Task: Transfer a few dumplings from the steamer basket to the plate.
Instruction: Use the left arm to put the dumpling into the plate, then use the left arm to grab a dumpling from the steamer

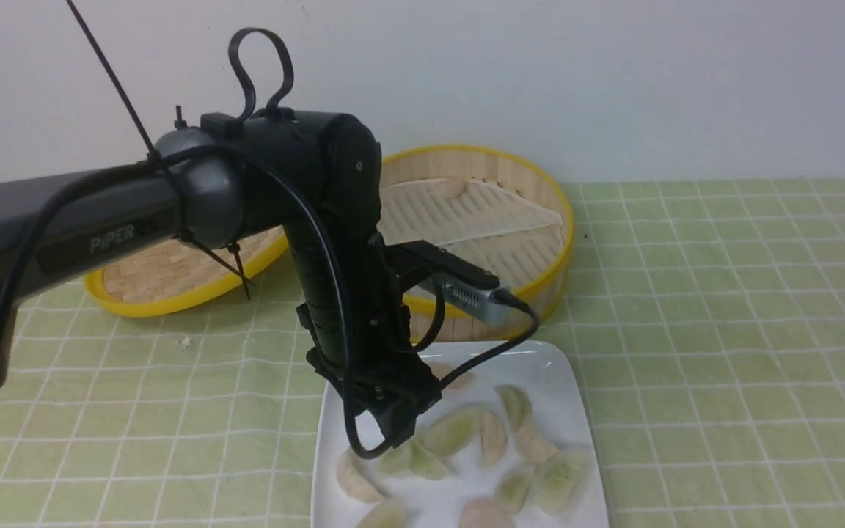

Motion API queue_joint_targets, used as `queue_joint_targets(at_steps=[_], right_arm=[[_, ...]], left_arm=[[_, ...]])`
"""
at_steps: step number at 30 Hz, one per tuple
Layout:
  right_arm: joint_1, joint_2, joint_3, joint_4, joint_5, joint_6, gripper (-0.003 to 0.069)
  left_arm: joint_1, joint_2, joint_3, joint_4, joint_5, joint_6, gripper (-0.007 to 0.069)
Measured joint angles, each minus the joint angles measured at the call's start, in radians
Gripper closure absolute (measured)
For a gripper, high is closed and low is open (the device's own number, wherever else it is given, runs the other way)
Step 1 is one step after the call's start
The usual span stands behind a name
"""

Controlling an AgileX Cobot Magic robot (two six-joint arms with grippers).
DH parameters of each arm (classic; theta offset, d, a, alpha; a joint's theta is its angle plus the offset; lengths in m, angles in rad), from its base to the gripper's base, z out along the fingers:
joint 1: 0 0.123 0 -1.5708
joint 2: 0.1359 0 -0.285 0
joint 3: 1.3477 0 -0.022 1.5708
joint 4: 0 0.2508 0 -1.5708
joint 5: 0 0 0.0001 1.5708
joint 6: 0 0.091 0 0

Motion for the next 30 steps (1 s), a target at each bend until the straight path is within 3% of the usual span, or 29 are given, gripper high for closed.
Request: queue_joint_targets(at_steps=[3, 6, 7, 8, 10, 13, 19, 25, 30], right_arm=[[0.000, 0.000, 0.000, 0.000, -0.002, -0.001, 0.0673], [0.000, 0.000, 0.000, 0.000, -0.011, -0.002, 0.0673], [0.000, 0.000, 0.000, 0.000, -0.012, -0.002, 0.0673], [0.000, 0.000, 0.000, 0.000, -0.015, -0.002, 0.0673], [0.000, 0.000, 0.000, 0.000, -0.016, -0.002, 0.0673], [0.000, 0.000, 0.000, 0.003, -0.016, -0.002, 0.0673], [0.000, 0.000, 0.000, 0.012, -0.016, -0.002, 0.0673], [0.000, 0.000, 0.000, 0.047, -0.009, -0.002, 0.0673], [0.000, 0.000, 0.000, 0.058, -0.001, -0.002, 0.0673]], left_arm=[[0.000, 0.002, -0.021, 0.021, -0.017, -0.003, 0.0143], [0.001, 0.004, -0.098, 0.076, -0.017, -0.031, 0.0204], [0.001, 0.004, -0.115, 0.086, -0.016, -0.037, 0.0236], [0.008, 0.004, -0.196, 0.117, -0.017, -0.067, 0.0354], [0.023, 0.004, -0.289, 0.125, -0.022, -0.089, 0.0517], [0.050, 0.008, -0.403, 0.118, -0.039, -0.095, 0.0608], [0.105, 0.082, -0.590, 0.054, -0.071, -0.011, 0.0624], [0.173, 0.344, -0.853, -0.087, -0.105, 0.175, 0.0620], [0.203, 0.531, -0.989, -0.144, -0.157, 0.220, 0.0620]])
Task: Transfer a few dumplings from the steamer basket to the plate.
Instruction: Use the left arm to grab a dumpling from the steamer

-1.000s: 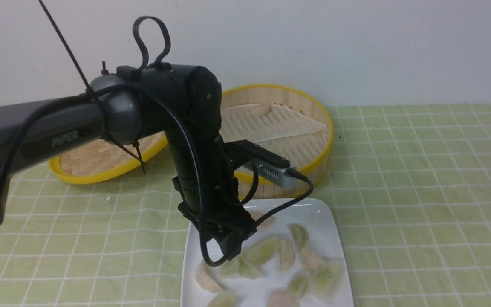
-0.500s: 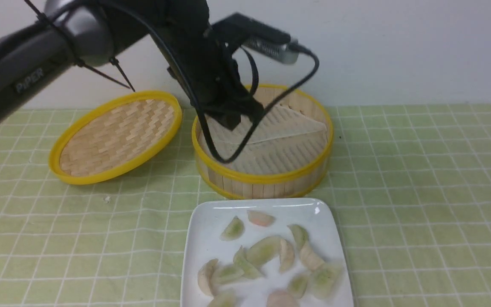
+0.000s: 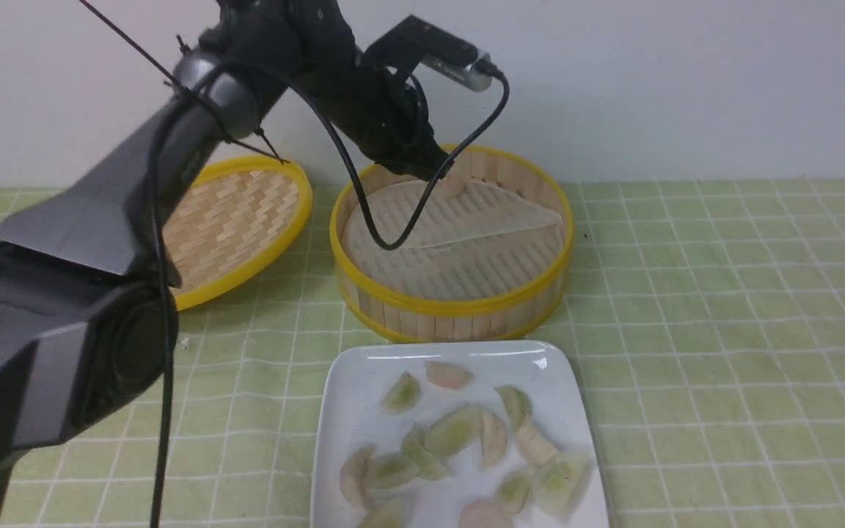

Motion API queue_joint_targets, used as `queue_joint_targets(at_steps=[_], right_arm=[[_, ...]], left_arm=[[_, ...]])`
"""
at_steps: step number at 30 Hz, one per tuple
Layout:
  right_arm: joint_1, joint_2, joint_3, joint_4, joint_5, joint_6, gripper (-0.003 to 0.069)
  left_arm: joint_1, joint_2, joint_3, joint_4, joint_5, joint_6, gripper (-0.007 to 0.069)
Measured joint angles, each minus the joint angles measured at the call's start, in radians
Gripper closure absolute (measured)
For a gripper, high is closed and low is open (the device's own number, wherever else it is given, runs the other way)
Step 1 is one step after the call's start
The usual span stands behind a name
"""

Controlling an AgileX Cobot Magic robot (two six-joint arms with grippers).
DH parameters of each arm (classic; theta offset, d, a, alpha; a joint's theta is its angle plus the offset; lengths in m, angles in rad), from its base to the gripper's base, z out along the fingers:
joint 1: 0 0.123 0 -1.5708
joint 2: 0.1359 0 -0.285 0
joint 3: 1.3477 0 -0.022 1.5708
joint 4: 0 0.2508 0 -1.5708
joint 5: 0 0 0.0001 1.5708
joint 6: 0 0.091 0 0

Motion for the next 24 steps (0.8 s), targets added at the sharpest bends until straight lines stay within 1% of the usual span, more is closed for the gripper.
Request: queue_joint_targets(at_steps=[2, 7, 9, 11, 14, 17, 21, 24], right_arm=[[0.000, 0.000, 0.000, 0.001, 0.000, 0.000, 0.0673], [0.000, 0.000, 0.000, 0.004, 0.000, 0.000, 0.0673], [0.000, 0.000, 0.000, 0.004, 0.000, 0.004, 0.0673], [0.000, 0.000, 0.000, 0.005, 0.000, 0.013, 0.0673], [0.000, 0.000, 0.000, 0.008, 0.000, 0.027, 0.0673], [0.000, 0.000, 0.000, 0.019, 0.001, 0.034, 0.0673], [0.000, 0.000, 0.000, 0.019, 0.001, 0.058, 0.0673], [0.000, 0.000, 0.000, 0.019, 0.001, 0.083, 0.0673]], left_arm=[[0.005, 0.079, -0.057, -0.010, -0.058, 0.038, 0.0617], [0.005, 0.139, -0.088, -0.020, -0.162, 0.135, 0.0617], [0.005, 0.157, -0.088, -0.026, -0.221, 0.213, 0.0617], [0.005, 0.174, -0.092, -0.034, -0.262, 0.258, 0.0617], [0.005, 0.188, -0.094, -0.042, -0.283, 0.291, 0.0617], [0.007, 0.211, -0.095, -0.076, -0.308, 0.336, 0.0598], [0.008, 0.228, -0.095, -0.114, -0.325, 0.390, 0.0533], [0.008, 0.242, -0.095, -0.130, -0.348, 0.417, 0.0419]])
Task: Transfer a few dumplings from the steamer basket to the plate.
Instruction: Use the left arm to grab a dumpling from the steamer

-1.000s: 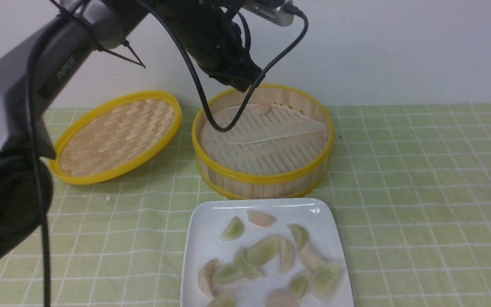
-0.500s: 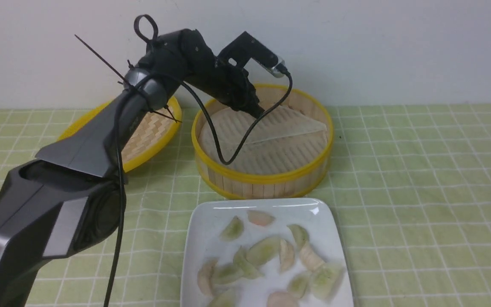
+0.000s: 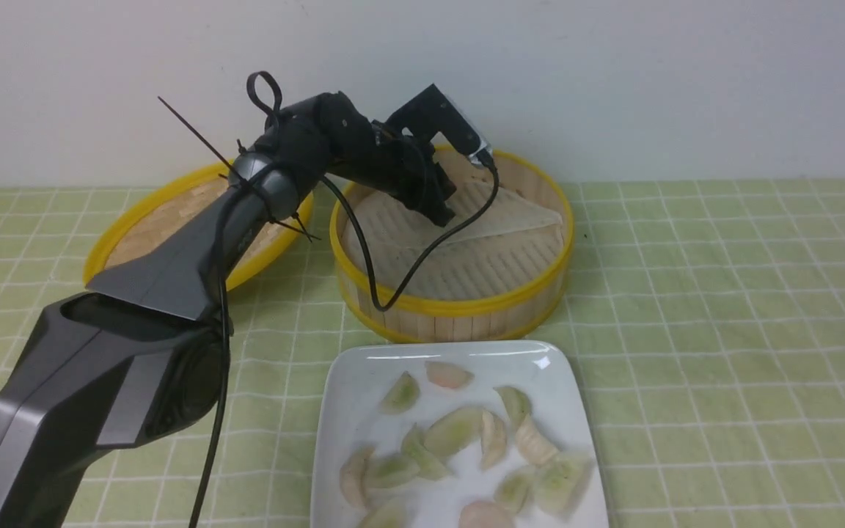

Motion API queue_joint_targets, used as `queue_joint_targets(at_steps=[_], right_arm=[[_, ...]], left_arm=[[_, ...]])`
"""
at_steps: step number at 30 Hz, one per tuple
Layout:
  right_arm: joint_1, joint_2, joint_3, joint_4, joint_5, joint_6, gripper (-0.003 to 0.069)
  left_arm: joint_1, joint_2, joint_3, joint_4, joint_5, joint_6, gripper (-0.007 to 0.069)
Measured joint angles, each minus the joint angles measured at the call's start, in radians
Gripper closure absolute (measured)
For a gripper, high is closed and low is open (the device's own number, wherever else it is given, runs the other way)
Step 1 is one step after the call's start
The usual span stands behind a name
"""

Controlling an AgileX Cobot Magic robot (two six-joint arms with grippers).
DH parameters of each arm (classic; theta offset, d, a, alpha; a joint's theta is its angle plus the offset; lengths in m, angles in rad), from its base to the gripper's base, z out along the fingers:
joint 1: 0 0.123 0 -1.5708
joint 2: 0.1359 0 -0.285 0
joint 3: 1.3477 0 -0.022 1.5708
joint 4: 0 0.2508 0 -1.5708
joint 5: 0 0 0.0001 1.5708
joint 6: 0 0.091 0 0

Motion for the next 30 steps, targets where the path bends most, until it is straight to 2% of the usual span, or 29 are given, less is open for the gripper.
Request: queue_joint_targets(at_steps=[4, 6, 11, 13, 17, 18, 22, 30], right_arm=[[0.000, 0.000, 0.000, 0.000, 0.000, 0.019, 0.0673], [0.000, 0.000, 0.000, 0.000, 0.000, 0.025, 0.0673], [0.000, 0.000, 0.000, 0.014, 0.000, 0.035, 0.0673], [0.000, 0.000, 0.000, 0.026, 0.000, 0.047, 0.0673], [0.000, 0.000, 0.000, 0.034, 0.000, 0.049, 0.0673], [0.000, 0.000, 0.000, 0.037, 0.000, 0.049, 0.0673], [0.000, 0.000, 0.000, 0.037, 0.000, 0.049, 0.0673], [0.000, 0.000, 0.000, 0.041, 0.000, 0.048, 0.0673]], left_arm=[[0.000, 0.016, 0.000, -0.002, -0.043, 0.003, 0.0266], [0.000, 0.026, -0.001, -0.007, -0.065, 0.003, 0.0223], [0.000, 0.041, -0.003, -0.032, -0.106, 0.003, 0.0190], [0.001, 0.047, -0.005, -0.040, -0.115, 0.002, 0.0244], [0.000, 0.048, -0.005, -0.046, -0.112, 0.001, 0.0489], [0.000, 0.048, -0.005, -0.046, -0.111, 0.001, 0.0514], [0.000, 0.035, -0.003, -0.036, -0.087, -0.013, 0.0501], [0.004, -0.143, 0.000, 0.029, 0.089, -0.095, 0.0502]])
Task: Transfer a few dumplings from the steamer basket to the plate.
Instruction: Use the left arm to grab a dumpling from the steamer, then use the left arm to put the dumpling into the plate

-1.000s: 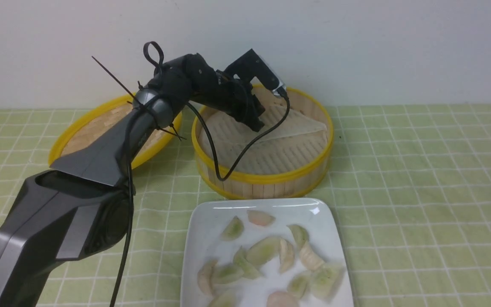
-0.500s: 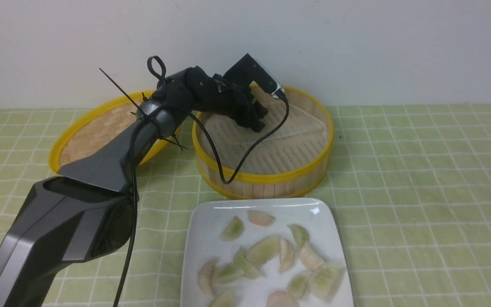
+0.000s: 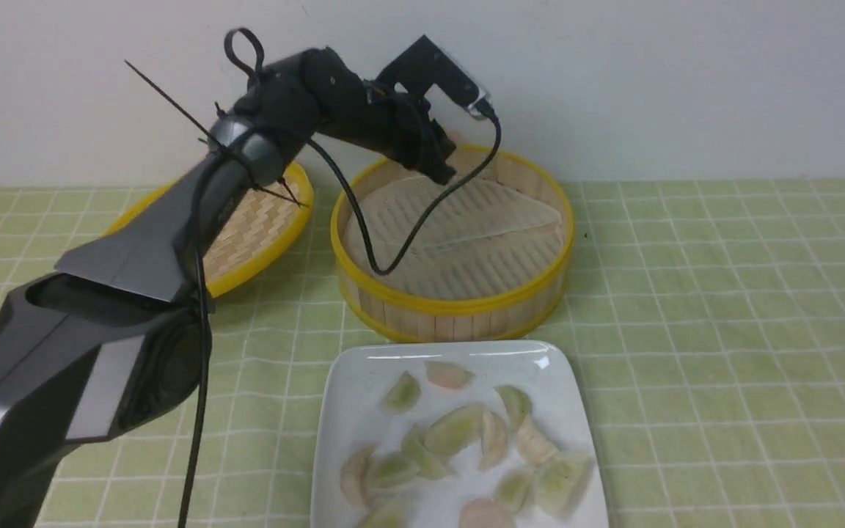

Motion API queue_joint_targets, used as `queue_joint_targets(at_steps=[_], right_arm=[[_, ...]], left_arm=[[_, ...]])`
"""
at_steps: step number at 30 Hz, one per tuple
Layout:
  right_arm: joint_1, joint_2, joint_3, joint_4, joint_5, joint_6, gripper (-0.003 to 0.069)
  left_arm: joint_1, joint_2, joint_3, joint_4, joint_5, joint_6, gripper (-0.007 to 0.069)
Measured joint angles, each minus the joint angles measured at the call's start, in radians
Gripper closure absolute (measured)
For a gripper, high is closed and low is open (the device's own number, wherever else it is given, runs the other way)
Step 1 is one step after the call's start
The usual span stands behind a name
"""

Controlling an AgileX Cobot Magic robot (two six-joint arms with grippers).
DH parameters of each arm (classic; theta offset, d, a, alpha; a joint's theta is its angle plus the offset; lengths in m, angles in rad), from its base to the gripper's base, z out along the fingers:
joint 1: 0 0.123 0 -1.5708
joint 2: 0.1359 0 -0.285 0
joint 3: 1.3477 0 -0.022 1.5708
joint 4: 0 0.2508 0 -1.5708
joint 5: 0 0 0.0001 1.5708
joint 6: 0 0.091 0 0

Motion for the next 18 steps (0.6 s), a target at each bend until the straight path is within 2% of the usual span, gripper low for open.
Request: queue_joint_targets(at_steps=[7, 9, 14, 17, 18], right_arm=[[0.000, 0.000, 0.000, 0.000, 0.000, -0.019, 0.0673], [0.000, 0.000, 0.000, -0.005, 0.000, -0.025, 0.0673], [0.000, 0.000, 0.000, -0.008, 0.000, -0.065, 0.0673], [0.000, 0.000, 0.000, -0.011, 0.000, -0.112, 0.0673], [0.000, 0.000, 0.000, -0.012, 0.000, -0.115, 0.0673]], left_arm=[[0.000, -0.150, -0.001, 0.034, 0.290, -0.076, 0.0502], [0.000, -0.225, -0.001, 0.050, 0.407, -0.157, 0.0502], [0.000, -0.345, -0.002, 0.050, 0.453, -0.315, 0.0502], [0.000, -0.447, 0.009, 0.058, 0.457, -0.512, 0.0502], [0.000, -0.447, 0.009, 0.058, 0.457, -0.512, 0.0502]])
